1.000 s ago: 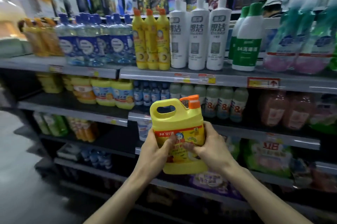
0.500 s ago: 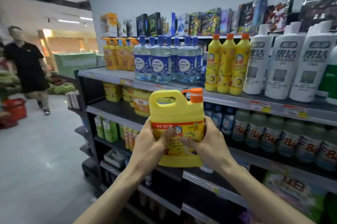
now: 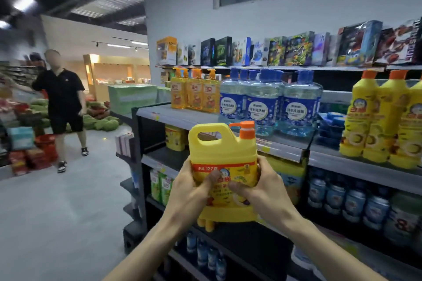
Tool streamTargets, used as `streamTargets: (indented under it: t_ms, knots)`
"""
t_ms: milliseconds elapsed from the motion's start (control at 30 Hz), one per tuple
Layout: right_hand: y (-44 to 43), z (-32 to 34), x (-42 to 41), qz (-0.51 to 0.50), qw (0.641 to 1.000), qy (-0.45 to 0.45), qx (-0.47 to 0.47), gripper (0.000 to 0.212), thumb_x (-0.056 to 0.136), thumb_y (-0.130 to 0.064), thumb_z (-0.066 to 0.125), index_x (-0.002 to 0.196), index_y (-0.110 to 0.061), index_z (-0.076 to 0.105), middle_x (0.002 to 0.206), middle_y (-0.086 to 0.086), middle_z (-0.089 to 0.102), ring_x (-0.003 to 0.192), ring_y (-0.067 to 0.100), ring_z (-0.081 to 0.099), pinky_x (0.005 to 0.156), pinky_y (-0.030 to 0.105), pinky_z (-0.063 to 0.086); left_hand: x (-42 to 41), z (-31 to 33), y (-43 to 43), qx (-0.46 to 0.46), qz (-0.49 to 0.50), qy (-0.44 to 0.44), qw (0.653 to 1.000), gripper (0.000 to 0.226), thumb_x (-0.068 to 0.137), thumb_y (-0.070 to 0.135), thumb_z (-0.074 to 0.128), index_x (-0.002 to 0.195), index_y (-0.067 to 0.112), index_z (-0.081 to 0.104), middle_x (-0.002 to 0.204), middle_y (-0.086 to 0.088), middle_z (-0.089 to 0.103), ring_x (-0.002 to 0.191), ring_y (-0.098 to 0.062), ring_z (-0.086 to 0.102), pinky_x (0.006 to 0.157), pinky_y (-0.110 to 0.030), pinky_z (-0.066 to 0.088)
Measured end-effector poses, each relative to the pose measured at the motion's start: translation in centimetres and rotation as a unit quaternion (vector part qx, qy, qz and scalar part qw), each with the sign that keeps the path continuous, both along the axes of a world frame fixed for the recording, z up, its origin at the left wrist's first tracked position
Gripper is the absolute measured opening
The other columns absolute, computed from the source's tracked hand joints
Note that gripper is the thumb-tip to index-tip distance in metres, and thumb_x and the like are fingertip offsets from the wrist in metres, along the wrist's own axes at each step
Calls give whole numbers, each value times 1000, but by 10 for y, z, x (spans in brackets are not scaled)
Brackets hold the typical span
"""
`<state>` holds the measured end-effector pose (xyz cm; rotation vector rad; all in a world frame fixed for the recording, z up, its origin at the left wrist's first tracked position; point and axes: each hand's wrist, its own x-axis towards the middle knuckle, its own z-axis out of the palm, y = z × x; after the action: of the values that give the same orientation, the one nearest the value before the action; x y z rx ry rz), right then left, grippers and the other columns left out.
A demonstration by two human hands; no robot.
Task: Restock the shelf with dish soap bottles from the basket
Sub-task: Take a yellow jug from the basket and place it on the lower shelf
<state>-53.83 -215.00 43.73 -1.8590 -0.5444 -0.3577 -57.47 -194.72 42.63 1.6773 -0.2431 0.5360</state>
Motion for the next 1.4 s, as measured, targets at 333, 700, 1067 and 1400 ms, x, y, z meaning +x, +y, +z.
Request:
streamTargets:
  t_ms: [333,700,1067,1400]
  knots:
    - [83,-52,121,49,998,-10,28,81,73,-52,92,138,-27,51,116,-24,71,106,-3,71,83,18,61,102,-42,81,51,47,-5,998,46,94,57,72,135,48,51,126,25,68,117,1,68,91,-23,60]
    - [159,-107,237,74,996,-12,53,75,81,-32,93,138,-43,45,113,-18,70,93,8,75,66,24,63,217,-103,165,69,64,35,995,65,98,56,72,150,47,34,137,24,60,131,-1,60,96,-15,55]
    - [231,-146,309,30,997,5,67,77,80,-43,93,142,-42,47,120,-19,68,109,6,69,80,24,61,310,-149,239,75,48,19,996,66,96,54,72,150,42,35,139,16,57,136,-12,58,107,-30,55]
    - [313,-161,360,-109,986,39,117,65,85,-2,86,130,-37,56,117,-32,70,109,-9,66,84,8,53,395,-149,308,94,-43,3,995,67,98,46,72,150,24,36,134,12,63,129,-19,65,105,-51,57]
